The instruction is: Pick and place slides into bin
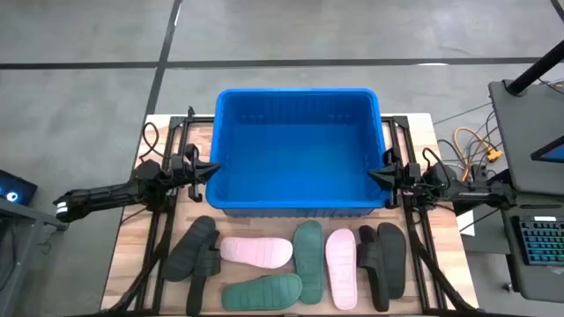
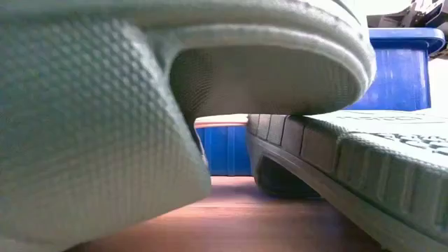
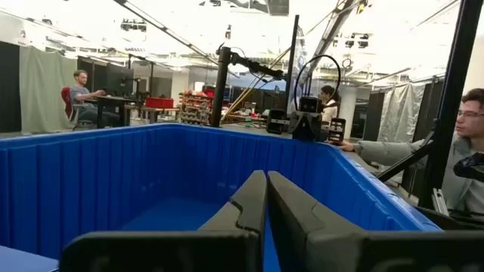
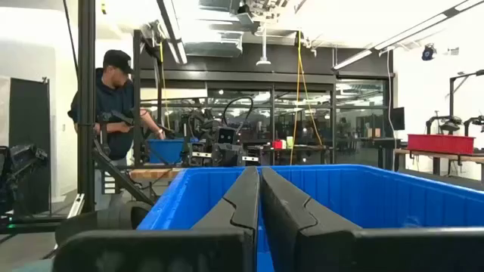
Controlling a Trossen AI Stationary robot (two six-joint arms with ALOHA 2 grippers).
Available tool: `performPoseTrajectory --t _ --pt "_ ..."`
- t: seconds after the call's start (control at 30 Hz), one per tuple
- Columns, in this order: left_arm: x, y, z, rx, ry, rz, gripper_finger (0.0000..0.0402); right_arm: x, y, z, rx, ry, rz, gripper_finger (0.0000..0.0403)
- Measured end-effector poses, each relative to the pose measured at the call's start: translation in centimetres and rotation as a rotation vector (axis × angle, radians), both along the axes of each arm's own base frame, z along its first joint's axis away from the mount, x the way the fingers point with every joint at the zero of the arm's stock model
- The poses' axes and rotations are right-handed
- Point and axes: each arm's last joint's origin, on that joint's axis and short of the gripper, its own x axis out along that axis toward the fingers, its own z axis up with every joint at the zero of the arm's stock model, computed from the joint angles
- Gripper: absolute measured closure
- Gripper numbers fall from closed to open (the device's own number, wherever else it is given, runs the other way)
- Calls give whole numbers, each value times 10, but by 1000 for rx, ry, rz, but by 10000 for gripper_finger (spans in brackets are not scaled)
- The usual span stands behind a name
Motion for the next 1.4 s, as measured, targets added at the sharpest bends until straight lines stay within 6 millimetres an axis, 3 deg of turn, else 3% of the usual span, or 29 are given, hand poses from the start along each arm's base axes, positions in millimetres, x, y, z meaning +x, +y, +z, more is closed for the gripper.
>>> performPoseTrajectory --t 0.33,0.63,0.8,1.0,1.27,1.4 --pt "0 0 3 -23 -14 -5 402 0 0 0 0 -3 0 394" --pt "-1 0 21 -15 -55 -5 402 -3 0 11 50 -76 20 394" --pt "2 1 49 0 -83 -4 402 -9 0 46 -13 -100 -4 394" --pt "15 3 90 64 -78 -15 402 -11 0 99 -8 19 1 394" --pt "44 7 139 69 -75 -129 402 -26 4 177 -29 117 109 394" --pt "63 10 164 70 -77 -182 402 -30 5 207 80 159 164 394"
